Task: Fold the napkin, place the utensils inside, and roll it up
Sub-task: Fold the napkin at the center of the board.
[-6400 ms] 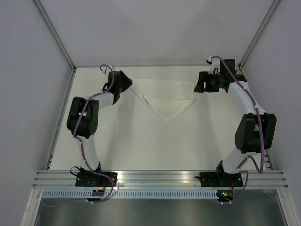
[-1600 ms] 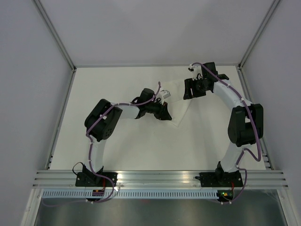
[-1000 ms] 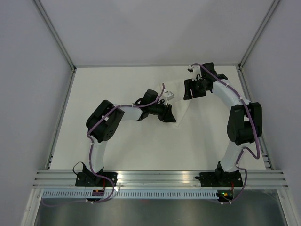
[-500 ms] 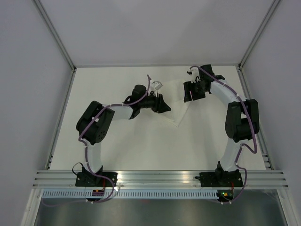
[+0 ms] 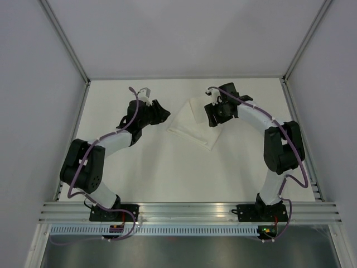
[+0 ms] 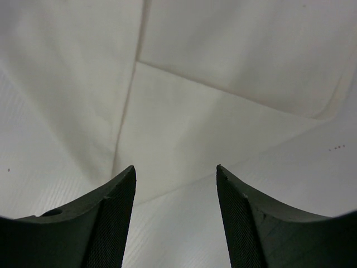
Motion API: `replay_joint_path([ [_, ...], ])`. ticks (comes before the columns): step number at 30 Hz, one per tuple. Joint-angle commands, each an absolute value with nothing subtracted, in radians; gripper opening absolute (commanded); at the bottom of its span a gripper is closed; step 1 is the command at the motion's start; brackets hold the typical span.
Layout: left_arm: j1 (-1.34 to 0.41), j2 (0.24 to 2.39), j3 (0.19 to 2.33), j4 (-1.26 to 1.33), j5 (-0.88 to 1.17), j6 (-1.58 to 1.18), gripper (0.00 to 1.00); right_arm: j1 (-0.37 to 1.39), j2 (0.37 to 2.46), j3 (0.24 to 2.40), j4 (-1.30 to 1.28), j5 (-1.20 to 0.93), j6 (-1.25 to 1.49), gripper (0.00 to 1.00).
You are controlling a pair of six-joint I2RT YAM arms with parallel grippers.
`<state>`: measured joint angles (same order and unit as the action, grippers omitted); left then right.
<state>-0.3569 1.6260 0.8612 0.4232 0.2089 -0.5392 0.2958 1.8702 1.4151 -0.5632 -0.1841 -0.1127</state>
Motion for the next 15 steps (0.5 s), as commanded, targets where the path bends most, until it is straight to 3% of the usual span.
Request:
replay_joint_path([
  [1,-0.353,1.519,0.862,0.284,0.063,-0.634,0.53,0.370,1.777,1.390,-0.526,-0.098,-0.153,0.65],
  [8,-0.322,1.662,1.056,0.084,0.005,-0.598,0.54,0.460,1.743,1.336,-0.496,0.052,-0.135,0.66],
  [15,-0.318,1.931,1.275,0.026,0.061,-0.587,0.46,0.353,1.743,1.258,-0.445,0.129,-0.167,0.59],
])
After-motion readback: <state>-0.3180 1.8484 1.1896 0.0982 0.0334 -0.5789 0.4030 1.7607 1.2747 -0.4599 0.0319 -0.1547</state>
